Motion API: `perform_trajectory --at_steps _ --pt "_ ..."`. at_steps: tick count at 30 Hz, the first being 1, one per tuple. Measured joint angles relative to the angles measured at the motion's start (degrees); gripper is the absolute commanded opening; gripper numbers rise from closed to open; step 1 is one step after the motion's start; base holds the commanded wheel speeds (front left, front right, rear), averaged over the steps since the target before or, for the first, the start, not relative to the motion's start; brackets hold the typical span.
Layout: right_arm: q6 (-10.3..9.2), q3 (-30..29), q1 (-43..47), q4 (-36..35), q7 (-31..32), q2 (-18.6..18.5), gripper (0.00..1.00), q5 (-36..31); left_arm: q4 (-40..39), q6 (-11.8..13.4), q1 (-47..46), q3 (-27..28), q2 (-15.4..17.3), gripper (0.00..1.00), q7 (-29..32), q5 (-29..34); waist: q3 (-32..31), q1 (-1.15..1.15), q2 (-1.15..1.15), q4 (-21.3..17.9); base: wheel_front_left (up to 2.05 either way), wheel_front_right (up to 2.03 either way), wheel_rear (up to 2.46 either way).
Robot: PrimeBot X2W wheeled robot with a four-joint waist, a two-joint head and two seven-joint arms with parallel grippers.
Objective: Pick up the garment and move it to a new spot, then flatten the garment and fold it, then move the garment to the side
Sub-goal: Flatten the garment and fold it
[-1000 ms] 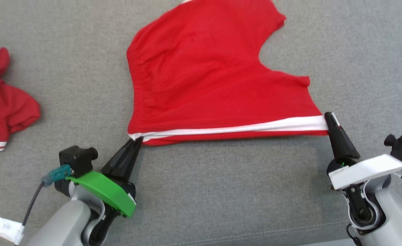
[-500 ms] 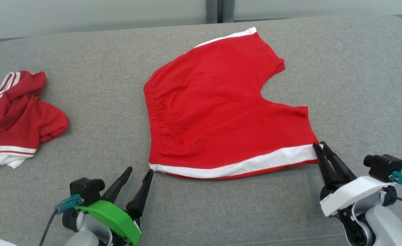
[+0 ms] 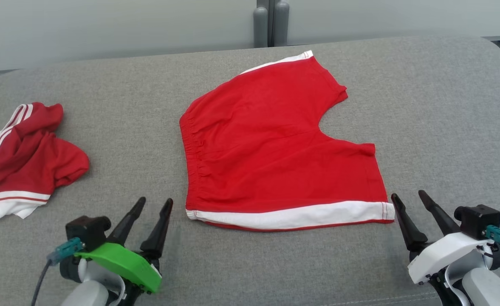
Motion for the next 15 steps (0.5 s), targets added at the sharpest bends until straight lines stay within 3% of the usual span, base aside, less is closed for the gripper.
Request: perform_trajectory --at_steps 15 --pt "-5.54 -6.3 6.1 -8.1 -0.2 -1.8 1.0 -7.0 -7.3 1.3 8.4 12.5 0.8 1.0 0.0 6.4 -5.9 0.0 0.0 -0.2 0.0 0.0 0.0"
